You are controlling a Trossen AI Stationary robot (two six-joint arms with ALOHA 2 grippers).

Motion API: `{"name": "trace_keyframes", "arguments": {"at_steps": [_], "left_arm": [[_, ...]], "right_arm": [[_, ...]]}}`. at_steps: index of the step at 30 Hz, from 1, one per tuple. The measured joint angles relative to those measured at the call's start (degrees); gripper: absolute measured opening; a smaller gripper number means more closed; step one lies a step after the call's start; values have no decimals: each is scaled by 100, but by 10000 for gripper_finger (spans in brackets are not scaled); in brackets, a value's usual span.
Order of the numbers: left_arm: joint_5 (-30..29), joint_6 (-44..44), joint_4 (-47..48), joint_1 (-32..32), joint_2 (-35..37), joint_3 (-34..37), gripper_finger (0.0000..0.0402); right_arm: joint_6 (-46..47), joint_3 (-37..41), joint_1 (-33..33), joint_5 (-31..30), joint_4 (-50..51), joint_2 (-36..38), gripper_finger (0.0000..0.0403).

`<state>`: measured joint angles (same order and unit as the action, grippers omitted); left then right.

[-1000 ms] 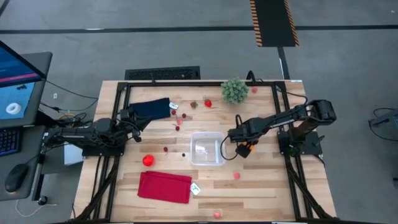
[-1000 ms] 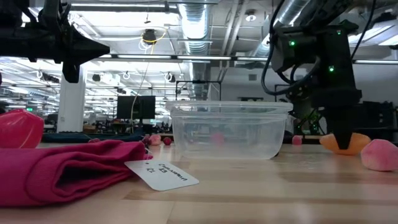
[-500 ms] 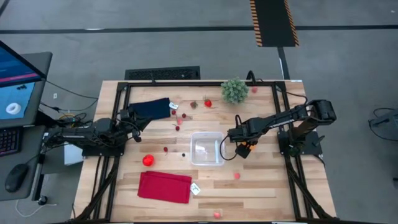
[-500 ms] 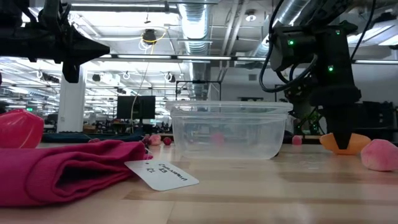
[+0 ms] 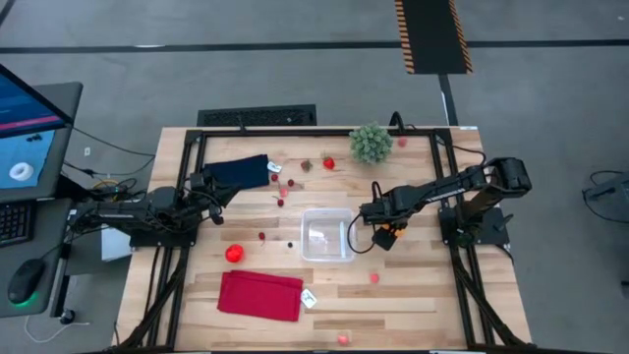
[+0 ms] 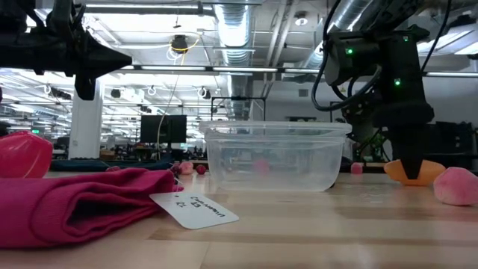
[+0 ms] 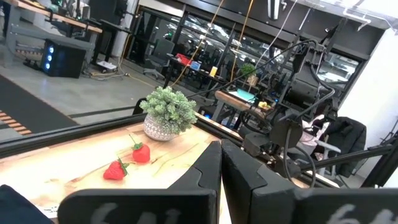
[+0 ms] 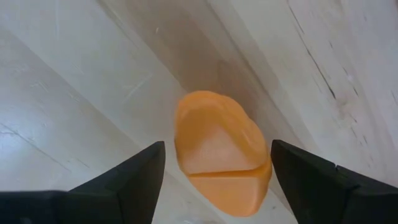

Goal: Pick and placing Produce into tupperware
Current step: Put the yellow croissant into the transparent bin

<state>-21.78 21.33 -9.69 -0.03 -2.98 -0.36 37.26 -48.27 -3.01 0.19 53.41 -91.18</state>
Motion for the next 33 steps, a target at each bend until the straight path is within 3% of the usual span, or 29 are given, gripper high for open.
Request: {"name": "trace_keyframes", "arguments": {"at_steps": [11, 33], "left_arm": [[0, 36, 5, 0, 0, 0, 0], [33, 52, -2, 1, 0, 0, 0]], "right_arm": [[19, 2, 0, 0, 13, 0, 283], [131, 376, 0, -7, -277, 11, 271]]}}
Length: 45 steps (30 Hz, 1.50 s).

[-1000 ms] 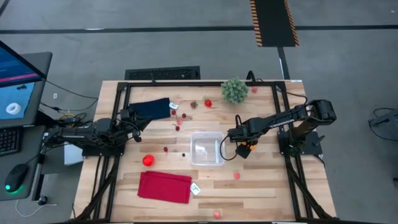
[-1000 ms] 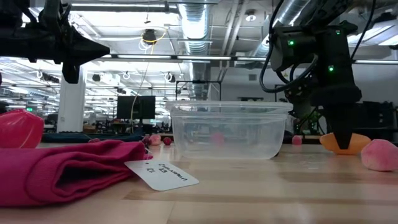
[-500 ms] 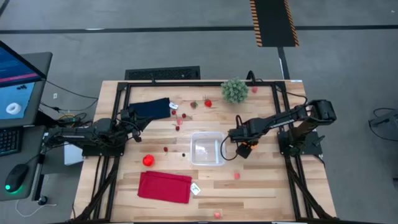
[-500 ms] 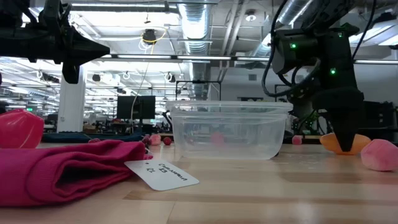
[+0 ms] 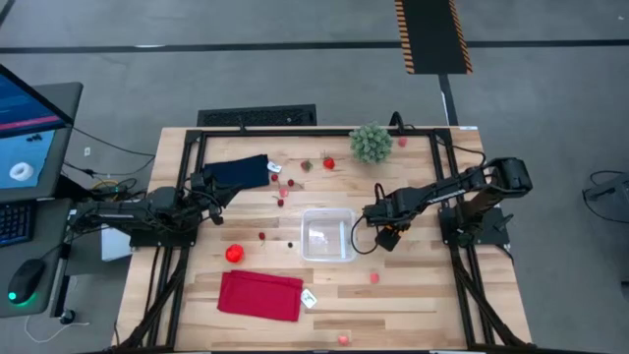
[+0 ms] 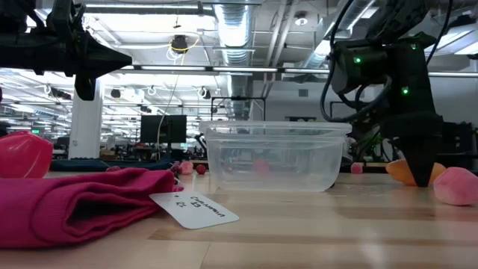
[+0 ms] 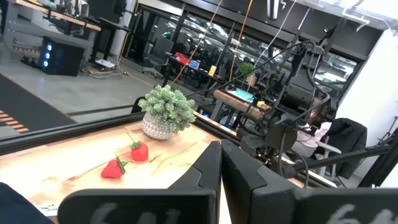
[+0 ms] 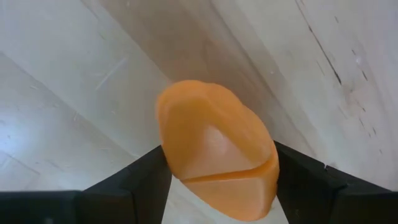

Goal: Pick and placing Produce into tupperware
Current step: Put the yellow croissant into the transparent bin

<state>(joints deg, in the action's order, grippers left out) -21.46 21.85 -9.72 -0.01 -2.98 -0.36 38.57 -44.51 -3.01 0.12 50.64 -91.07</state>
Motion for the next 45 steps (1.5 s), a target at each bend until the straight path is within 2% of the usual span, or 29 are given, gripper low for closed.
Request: {"name": "trace_keyframes", "arguments": {"at_steps": [7, 11, 17, 23, 28, 34, 40, 45], "left_arm": [[2, 0, 0, -2, 0, 0, 0], [2, 0, 0, -2, 0, 0, 0], [-3, -4, 0, -1, 0, 0, 0], [-8, -2, 0, 0, 0, 0, 0], [-21, -2, 0, -1, 0, 0, 0], [-28, -4, 0, -1, 0, 0, 0], [-28, -4, 0, 0, 1, 0, 0], [-28, -7, 0, -2, 1, 0, 0]], "right_arm": [[-69, 0, -7, 7, -51, 0, 220], [-113, 2, -7, 4, -83, 0, 222], [-259, -112, 8, -45, -213, -24, 259], [-469, -243, 122, -33, -399, -24, 218], [-602, -333, 215, -7, -357, -22, 218], [-733, -497, 240, 118, -281, -22, 244], [-871, -781, 240, 155, -147, -20, 218], [-973, -1093, 240, 155, -12, -17, 227]]}}
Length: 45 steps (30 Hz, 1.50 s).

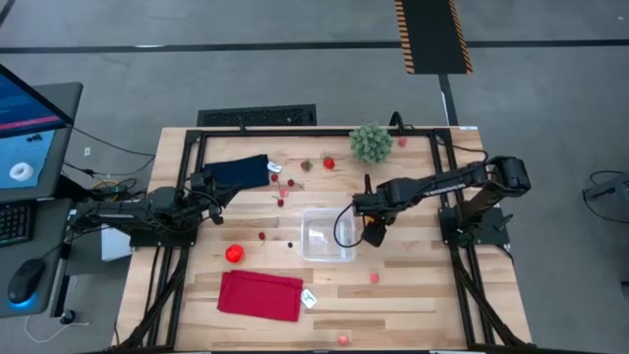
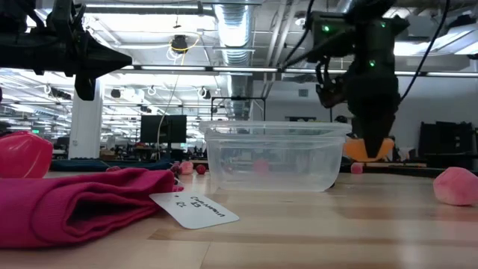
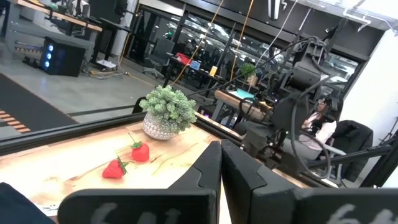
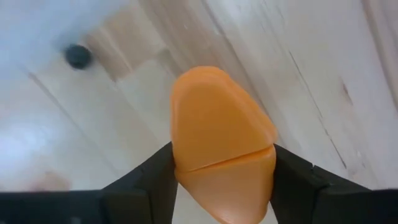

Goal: Pick and placing Produce into tupperware
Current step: Put the yellow croissant into the transparent bin

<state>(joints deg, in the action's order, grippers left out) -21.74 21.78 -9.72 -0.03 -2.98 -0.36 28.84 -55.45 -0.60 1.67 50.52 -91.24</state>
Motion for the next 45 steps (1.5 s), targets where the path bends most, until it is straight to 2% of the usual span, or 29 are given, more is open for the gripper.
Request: {"name": "trace_keyframes", "arguments": {"at_steps": [5, 13, 17, 20, 28, 33, 40, 45], "left_arm": [[2, 0, 0, 2, 1, -1, 0], [2, 0, 0, 2, 0, 0, 0], [2, -12, 0, 1, 1, 0, 0], [2, -26, 0, 0, 0, 0, 0], [2, -30, -1, 1, 0, 0, 0], [0, -31, -2, 0, 1, 0, 0], [-4, -28, -5, 2, 1, 0, 0], [-6, -28, 10, 1, -13, 0, 0]], "right_arm": [[-85, -369, 0, 2, 133, 7, 247], [-324, -913, -37, 43, 128, 7, 219], [-348, -1142, -169, 55, -55, 7, 240], [-382, -1195, -268, 61, -372, 7, 253], [-404, -1195, -428, 57, -970, 7, 224], [-446, -1195, -439, 69, -1285, 1, 236], [-497, -1211, -443, 212, -1679, -628, 227], [-640, -1345, -466, 331, -1605, -1132, 228]]}}
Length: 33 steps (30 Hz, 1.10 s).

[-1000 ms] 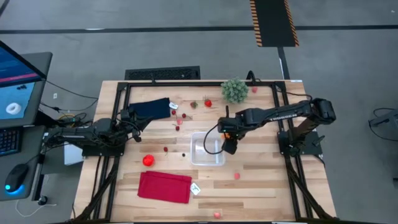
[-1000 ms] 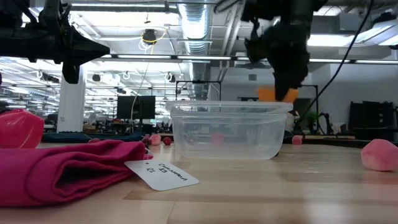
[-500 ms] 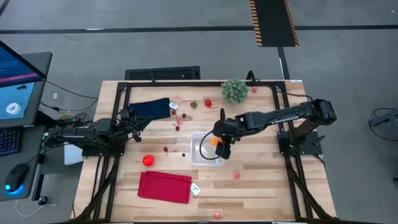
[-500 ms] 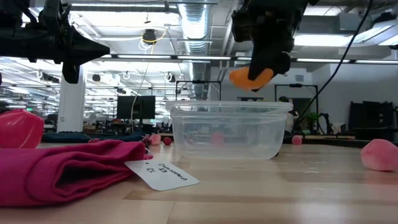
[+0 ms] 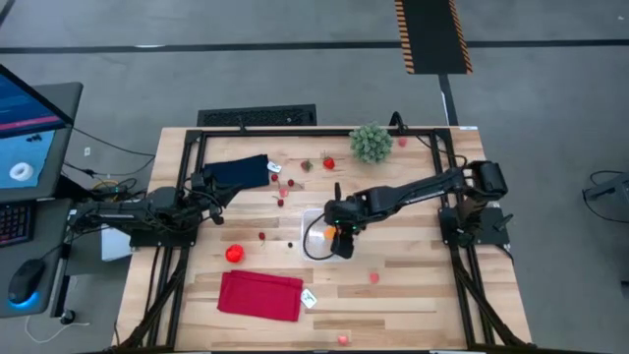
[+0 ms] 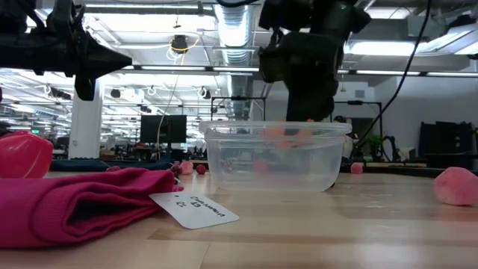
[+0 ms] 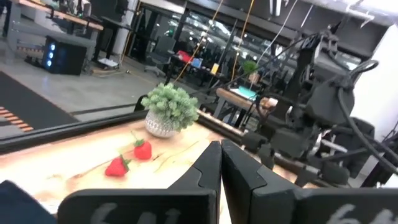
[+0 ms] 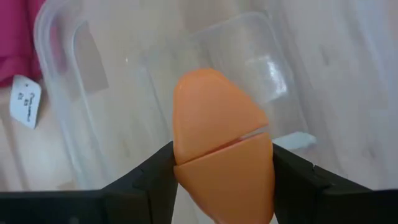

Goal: Pick and placing Produce into tupperware
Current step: Put the yellow croissant into the transparent bin

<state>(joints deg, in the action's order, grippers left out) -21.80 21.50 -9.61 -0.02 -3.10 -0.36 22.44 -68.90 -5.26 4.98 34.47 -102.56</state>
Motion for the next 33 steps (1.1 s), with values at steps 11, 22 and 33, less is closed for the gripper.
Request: {"name": "trace_keyframes", "arguments": {"at_steps": [11, 22, 33], "left_arm": [[-68, 4, -14, -1, -64, -1, 0], [-68, 4, -21, -1, -64, 0, 0], [-68, 8, -17, 0, -67, 0, 0]], "right_arm": [[-276, -385, 2, 121, 0, -670, 238], [-445, -773, 13, 119, 189, -575, 244], [-449, -777, 13, 105, 339, -575, 257]]}}
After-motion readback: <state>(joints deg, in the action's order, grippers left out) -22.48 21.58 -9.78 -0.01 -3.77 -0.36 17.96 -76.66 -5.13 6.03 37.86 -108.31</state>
